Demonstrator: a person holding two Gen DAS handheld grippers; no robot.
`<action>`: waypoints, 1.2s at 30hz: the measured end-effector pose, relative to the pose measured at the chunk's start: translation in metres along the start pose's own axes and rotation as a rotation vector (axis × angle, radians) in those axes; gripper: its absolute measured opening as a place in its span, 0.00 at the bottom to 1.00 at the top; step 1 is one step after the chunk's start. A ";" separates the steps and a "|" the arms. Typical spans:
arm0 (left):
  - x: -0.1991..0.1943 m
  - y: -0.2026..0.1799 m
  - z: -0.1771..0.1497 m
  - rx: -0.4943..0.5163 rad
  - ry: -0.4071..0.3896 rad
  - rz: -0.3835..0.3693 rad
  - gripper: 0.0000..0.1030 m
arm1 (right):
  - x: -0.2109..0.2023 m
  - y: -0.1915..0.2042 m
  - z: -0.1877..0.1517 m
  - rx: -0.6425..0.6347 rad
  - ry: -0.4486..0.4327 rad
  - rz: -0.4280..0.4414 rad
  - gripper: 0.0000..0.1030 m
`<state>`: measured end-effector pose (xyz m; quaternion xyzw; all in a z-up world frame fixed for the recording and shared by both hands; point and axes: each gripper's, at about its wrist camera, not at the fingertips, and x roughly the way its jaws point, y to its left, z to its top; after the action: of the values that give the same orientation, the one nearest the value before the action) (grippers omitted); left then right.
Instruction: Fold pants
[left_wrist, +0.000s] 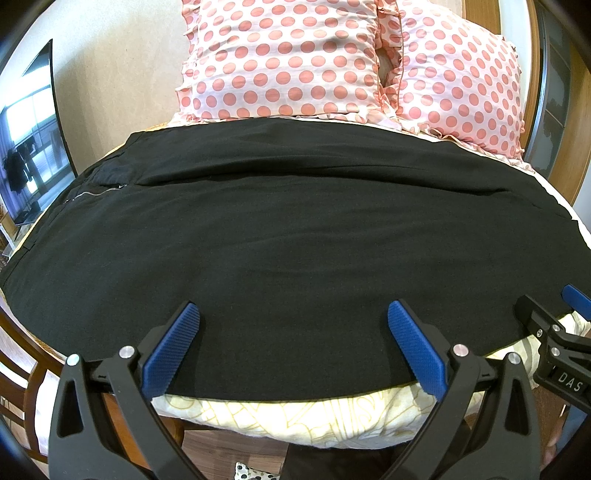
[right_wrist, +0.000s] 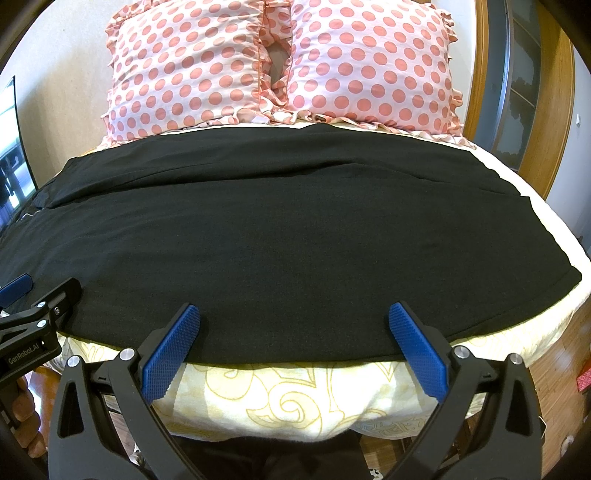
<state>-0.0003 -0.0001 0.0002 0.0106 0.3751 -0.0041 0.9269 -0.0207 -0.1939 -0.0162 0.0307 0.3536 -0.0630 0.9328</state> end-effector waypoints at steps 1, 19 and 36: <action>0.000 0.000 0.000 0.000 0.000 0.000 0.98 | 0.000 0.000 0.000 0.000 -0.001 0.000 0.99; -0.001 0.005 0.002 0.013 0.010 -0.017 0.98 | -0.012 -0.033 0.030 0.066 -0.033 0.086 0.99; -0.004 0.009 0.031 -0.021 -0.010 -0.051 0.98 | 0.184 -0.225 0.260 0.391 0.148 -0.318 0.68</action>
<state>0.0180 0.0081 0.0254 -0.0089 0.3707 -0.0236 0.9284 0.2549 -0.4610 0.0535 0.1587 0.4024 -0.2736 0.8591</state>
